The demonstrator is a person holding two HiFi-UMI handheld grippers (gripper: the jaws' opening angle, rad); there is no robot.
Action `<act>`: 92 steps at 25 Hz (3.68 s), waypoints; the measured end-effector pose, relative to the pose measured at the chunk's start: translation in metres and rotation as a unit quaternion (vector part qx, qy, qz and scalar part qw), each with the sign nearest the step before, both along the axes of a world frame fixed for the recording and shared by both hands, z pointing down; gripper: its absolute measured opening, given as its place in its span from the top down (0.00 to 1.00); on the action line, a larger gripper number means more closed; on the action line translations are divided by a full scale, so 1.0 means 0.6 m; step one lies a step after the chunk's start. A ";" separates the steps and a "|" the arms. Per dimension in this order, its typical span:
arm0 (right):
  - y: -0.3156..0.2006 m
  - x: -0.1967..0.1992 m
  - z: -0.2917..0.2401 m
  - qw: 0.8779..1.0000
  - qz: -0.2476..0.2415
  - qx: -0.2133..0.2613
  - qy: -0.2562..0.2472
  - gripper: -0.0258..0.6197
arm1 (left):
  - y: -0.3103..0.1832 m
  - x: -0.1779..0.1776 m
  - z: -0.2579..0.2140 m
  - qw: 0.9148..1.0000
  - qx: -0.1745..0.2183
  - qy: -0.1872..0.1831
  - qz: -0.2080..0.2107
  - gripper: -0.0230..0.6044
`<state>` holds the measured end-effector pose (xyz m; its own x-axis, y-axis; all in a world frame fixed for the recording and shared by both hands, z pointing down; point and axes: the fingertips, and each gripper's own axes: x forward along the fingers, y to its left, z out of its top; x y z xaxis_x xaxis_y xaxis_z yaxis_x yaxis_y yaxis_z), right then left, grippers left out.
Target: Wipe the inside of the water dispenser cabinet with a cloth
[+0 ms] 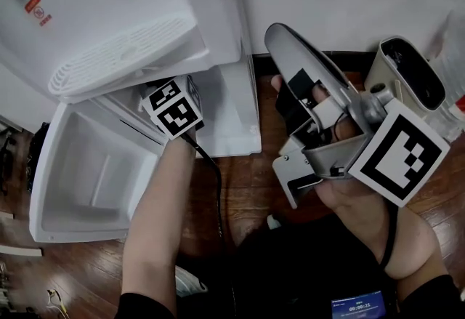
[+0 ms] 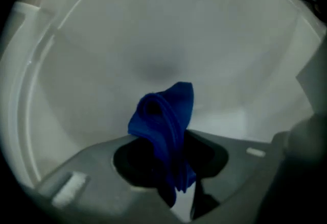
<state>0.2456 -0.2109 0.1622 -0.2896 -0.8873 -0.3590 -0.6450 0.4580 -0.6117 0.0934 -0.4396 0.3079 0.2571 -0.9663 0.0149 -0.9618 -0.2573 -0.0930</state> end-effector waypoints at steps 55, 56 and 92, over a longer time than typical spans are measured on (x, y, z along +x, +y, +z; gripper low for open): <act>-0.002 -0.020 0.017 0.998 -0.051 -0.035 -0.014 0.95 | 0.012 0.041 0.171 0.993 -0.093 -0.012 0.074 0.74; -0.002 -0.019 0.016 0.998 -0.051 -0.034 -0.014 0.95 | 0.024 0.059 0.173 0.990 -0.097 -0.001 0.102 0.74; -0.002 -0.019 0.013 0.997 -0.058 -0.020 -0.050 0.95 | 0.112 0.173 -0.017 0.915 -0.043 0.039 0.399 0.75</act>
<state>0.2341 -0.2122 0.1700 -0.3565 -0.8638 -0.3560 -0.5235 0.5003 -0.6897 0.1975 -0.3727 0.2978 0.8842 -0.4658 0.0344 -0.4667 -0.8842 0.0214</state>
